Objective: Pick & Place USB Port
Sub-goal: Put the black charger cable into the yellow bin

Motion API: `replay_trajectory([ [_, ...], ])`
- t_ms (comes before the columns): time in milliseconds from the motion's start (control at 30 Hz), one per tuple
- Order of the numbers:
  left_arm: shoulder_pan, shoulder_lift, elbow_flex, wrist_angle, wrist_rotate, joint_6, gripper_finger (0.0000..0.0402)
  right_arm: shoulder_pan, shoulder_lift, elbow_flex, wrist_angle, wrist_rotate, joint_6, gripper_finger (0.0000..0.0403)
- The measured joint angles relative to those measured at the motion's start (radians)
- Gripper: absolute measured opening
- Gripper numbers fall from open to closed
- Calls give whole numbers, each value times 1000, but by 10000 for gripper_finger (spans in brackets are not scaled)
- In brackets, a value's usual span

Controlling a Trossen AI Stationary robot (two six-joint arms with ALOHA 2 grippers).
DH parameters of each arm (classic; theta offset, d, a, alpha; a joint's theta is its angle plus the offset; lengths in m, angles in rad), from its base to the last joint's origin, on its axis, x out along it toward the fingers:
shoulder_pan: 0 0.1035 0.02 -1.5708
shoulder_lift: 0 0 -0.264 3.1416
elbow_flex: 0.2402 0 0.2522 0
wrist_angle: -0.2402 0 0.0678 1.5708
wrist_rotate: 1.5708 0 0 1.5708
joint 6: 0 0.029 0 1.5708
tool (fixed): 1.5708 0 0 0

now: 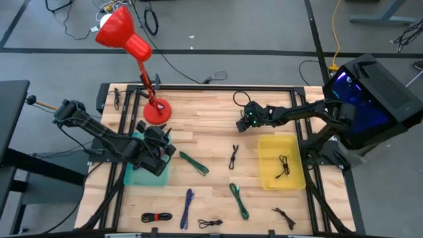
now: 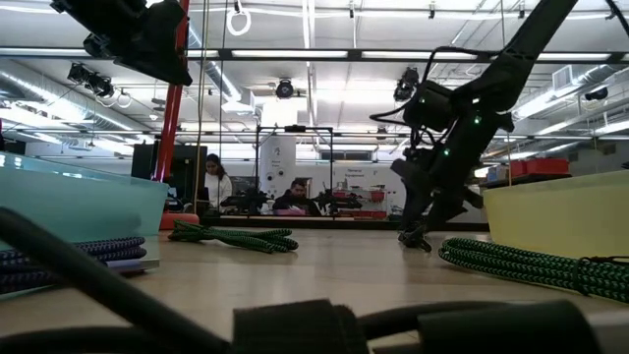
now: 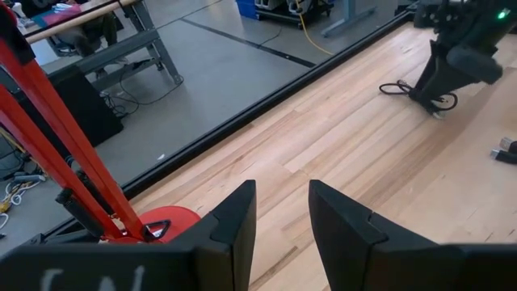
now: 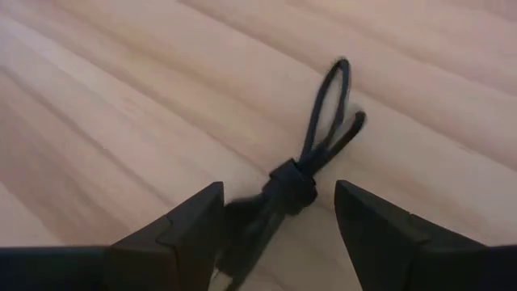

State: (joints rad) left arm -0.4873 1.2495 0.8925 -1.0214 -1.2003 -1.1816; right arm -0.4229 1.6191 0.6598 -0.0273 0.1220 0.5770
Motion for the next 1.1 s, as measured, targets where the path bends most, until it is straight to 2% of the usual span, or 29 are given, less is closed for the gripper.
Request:
replay_trajectory([
  [133, 0, 0, 0, 6, 0, 20, 122, 13, 42, 0, 39, 19, 6, 233],
  [233, 0, 0, 0, 9, 0, 20, 122, 15, 55, 2, 46, 36, 1, 205],
  [333, 0, 0, 0, 10, 0, 23, 122, 14, 57, 2, 44, 39, -1, 142],
  [433, 0, 0, 0, 9, 0, 23, 122, 13, 58, 2, 50, 42, -13, 48],
  [500, 0, 0, 0, 9, 0, 23, 122, 15, 58, 3, 58, 48, -36, 21],
  [667, 0, 0, 0, 9, 0, 24, 122, 9, 36, 20, 40, 6, -54, 19],
  [767, 0, 0, 0, 9, -1, 24, 122, 12, -9, 85, -34, -18, -99, 19],
  [967, 0, 0, 0, 9, -1, 24, 122, 21, -102, 321, -386, 53, -188, 17],
  [1100, 0, 0, 0, 9, 1, 24, 122, 68, -152, 474, -599, 118, -218, 17],
])
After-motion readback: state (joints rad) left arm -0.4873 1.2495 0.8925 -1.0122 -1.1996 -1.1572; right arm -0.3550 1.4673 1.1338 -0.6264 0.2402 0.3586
